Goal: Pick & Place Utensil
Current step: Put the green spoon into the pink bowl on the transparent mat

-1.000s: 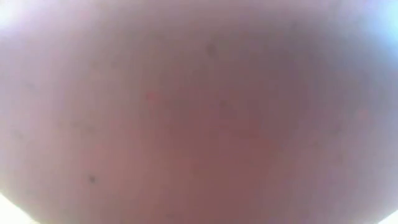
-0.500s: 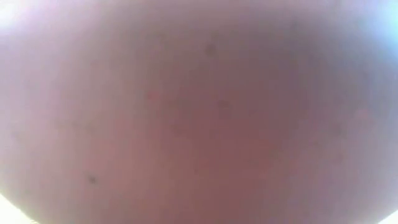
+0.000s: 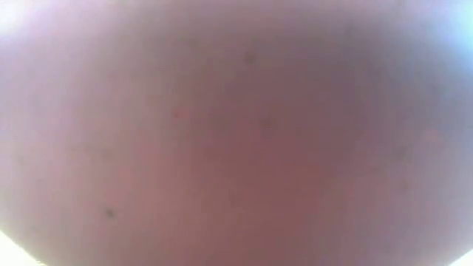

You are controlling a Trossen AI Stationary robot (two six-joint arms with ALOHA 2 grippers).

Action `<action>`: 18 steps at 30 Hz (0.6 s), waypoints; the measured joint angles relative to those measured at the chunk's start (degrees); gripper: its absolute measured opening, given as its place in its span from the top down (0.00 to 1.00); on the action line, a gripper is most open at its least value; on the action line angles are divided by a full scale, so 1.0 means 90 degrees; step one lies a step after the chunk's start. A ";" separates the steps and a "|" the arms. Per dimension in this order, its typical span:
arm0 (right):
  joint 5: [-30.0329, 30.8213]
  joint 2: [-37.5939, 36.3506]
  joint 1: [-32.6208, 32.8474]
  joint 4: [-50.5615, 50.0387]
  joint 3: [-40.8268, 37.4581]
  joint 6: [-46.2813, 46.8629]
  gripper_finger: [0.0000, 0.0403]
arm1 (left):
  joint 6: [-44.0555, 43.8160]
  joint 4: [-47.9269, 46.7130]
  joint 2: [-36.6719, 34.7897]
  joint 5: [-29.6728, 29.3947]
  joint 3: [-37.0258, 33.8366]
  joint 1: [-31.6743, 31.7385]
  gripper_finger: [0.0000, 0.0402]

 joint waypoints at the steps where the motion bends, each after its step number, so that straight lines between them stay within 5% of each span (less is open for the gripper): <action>1: 0.0000 0.0000 0.0000 0.0000 0.0000 0.0000 0.85 | 0.0000 0.0010 -0.0002 -0.0010 -0.0028 -0.0001 0.64; 11: 0.0000 0.0000 0.0000 0.0002 0.0000 0.0000 0.85 | 0.0019 0.0291 0.0001 -0.0052 -0.0116 -0.0006 0.96; 18: 0.0000 0.0000 0.0000 0.0000 0.0000 0.0000 0.85 | 0.0051 0.0739 0.0022 0.0195 0.0226 -0.0243 0.97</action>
